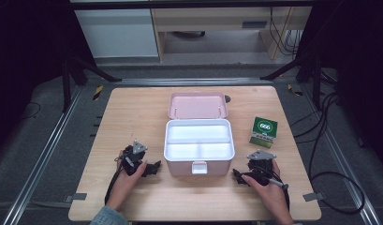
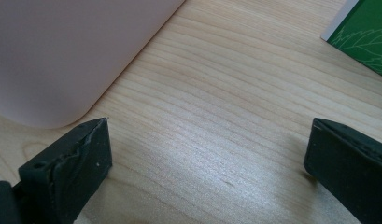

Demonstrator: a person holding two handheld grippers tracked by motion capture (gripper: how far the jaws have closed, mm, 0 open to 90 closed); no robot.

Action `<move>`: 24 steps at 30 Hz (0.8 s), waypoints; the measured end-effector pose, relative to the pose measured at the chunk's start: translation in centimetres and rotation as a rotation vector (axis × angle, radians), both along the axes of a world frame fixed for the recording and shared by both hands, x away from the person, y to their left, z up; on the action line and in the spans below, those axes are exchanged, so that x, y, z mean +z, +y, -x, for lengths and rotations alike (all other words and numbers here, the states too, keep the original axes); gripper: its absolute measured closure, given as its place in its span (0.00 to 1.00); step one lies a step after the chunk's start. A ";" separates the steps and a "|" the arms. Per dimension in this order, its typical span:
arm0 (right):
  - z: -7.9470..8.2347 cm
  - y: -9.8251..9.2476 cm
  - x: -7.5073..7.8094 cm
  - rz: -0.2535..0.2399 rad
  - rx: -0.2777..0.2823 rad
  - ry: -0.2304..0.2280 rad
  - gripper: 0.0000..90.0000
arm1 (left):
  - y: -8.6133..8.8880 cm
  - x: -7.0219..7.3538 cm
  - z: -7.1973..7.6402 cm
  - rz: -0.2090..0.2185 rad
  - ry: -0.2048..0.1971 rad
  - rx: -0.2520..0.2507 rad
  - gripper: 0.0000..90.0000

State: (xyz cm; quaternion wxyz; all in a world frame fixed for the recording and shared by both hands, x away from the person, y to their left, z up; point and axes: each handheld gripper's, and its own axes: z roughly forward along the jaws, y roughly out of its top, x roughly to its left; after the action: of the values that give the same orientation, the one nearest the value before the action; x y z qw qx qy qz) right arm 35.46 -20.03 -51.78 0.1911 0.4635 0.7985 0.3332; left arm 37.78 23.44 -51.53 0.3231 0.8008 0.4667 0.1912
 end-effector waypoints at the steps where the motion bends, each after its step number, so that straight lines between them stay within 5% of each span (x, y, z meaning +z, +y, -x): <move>1: 0.0 0.0 0.0 0.000 0.000 0.000 0.01 | 0.0 0.0 0.0 0.000 0.000 0.000 0.00; 8: 0.2 -0.6 0.4 -0.024 -0.018 -0.019 0.14 | 0.0 0.0 0.0 0.000 0.000 0.000 0.00; 16: 0.6 -1.7 3.1 -0.019 0.029 -0.039 0.24 | 0.0 0.0 0.0 0.000 0.000 0.000 0.00; 21: 0.8 -2.3 6.2 0.017 0.115 -0.033 0.31 | 0.0 0.0 0.0 -0.001 -0.001 0.002 0.00; 24: 0.6 -2.8 9.5 0.024 0.168 -0.045 0.39 | 0.0 0.0 0.0 -0.001 0.000 0.002 0.00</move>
State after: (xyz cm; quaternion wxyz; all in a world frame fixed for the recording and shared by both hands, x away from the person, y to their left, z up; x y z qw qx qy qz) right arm 34.84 -22.82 -42.30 0.1859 0.3850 0.8340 0.3488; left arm 37.74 23.43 -51.52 0.3227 0.8004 0.4673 0.1919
